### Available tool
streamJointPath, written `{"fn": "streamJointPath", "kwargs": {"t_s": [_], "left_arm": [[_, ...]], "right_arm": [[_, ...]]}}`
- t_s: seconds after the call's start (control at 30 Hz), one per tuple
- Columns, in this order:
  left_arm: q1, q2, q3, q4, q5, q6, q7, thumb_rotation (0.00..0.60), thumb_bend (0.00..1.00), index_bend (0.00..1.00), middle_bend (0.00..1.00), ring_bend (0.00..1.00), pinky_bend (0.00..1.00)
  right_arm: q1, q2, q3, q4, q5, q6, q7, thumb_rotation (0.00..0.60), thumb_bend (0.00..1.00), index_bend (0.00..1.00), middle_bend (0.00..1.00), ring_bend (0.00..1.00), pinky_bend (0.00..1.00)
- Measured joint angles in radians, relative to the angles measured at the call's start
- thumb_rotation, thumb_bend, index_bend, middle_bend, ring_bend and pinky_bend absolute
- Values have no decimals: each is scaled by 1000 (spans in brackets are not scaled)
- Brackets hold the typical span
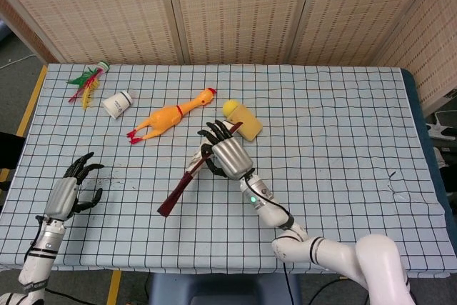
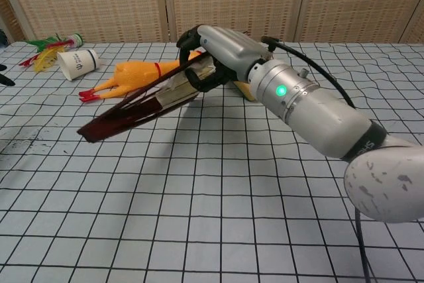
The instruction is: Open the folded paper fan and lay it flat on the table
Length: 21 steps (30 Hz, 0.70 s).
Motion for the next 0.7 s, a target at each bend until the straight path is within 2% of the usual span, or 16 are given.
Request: {"fn": "streamJointPath", "kwargs": {"t_s": [0.13, 0.27, 0.33, 0.53, 0.7], "left_arm": [[-43, 11, -13, -18, -22, -90, -78, 600, 436, 424, 32, 0, 85], [-75, 22, -28, -35, -48, -144, -132, 600, 436, 524, 46, 0, 84], [-87, 22, -37, -37, -62, -172, -158, 600, 436, 524, 48, 0, 82], [-131, 22, -56, -70, -99, -273, -260, 600, 437, 386, 37, 0, 65], [-156, 44, -36, -131, -80, -319, -278, 599, 434, 176, 0, 0, 64]], "right_arm": [[61, -34, 66, 0, 61, -36, -2, 600, 606, 749, 155, 0, 0], [84, -52, 86, 8, 79, -49, -3, 600, 607, 749, 155, 0, 0], [97, -62, 99, 15, 87, -48, 0, 600, 614, 749, 155, 0, 10], [170, -130, 150, 81, 85, -3, 98, 600, 627, 749, 155, 0, 33], [270, -184, 224, 193, 102, 10, 185, 600, 627, 749, 155, 0, 35]]}}
